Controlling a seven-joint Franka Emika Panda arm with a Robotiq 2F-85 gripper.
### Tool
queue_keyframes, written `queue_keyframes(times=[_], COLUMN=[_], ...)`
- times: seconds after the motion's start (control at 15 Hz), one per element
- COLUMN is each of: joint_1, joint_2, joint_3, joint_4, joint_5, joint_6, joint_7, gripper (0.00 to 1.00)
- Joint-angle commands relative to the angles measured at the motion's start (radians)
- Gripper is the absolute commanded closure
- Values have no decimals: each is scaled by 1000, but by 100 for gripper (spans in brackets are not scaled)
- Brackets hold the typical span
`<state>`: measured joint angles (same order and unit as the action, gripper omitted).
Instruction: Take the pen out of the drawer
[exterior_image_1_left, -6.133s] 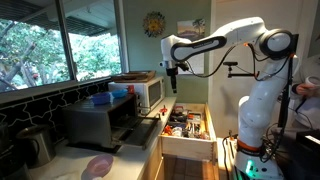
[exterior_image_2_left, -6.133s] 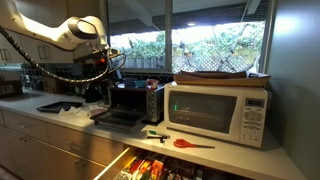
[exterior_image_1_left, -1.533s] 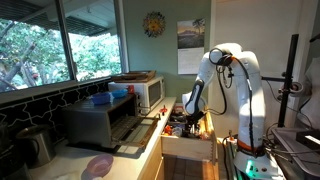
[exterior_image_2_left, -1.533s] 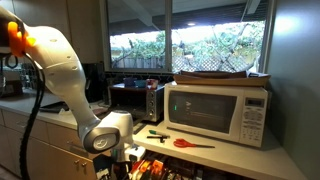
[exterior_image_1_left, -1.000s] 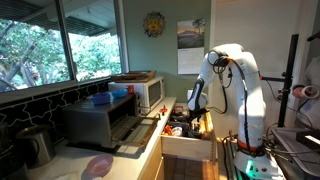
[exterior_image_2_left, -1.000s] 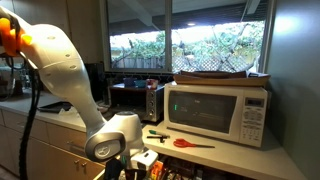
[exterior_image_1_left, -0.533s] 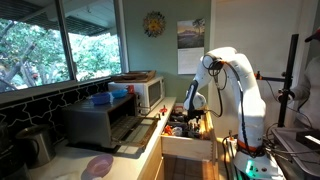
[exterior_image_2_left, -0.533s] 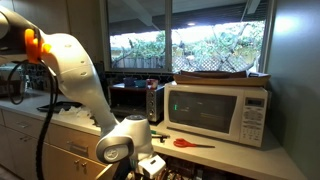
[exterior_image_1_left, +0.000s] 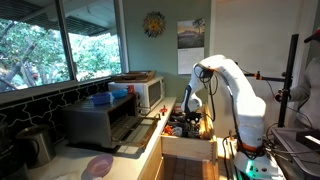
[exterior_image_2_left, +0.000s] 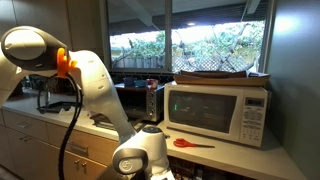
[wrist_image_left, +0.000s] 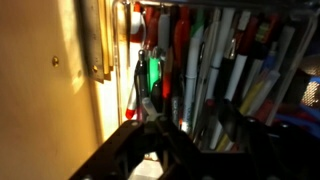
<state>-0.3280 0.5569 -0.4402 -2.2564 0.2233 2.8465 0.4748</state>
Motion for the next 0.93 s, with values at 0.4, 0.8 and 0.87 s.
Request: queue_keyframes(times=[0.4, 0.8, 0.87], joint_1=[-38, -56, -57], joint_2=[94, -19, -49], joint_3=[57, 50, 40], joint_4=[115, 65, 51], joint_5=[128, 118, 107], joint_6=[-34, -91, -119], joint_7=[23, -24, -34], gripper=[63, 100, 99])
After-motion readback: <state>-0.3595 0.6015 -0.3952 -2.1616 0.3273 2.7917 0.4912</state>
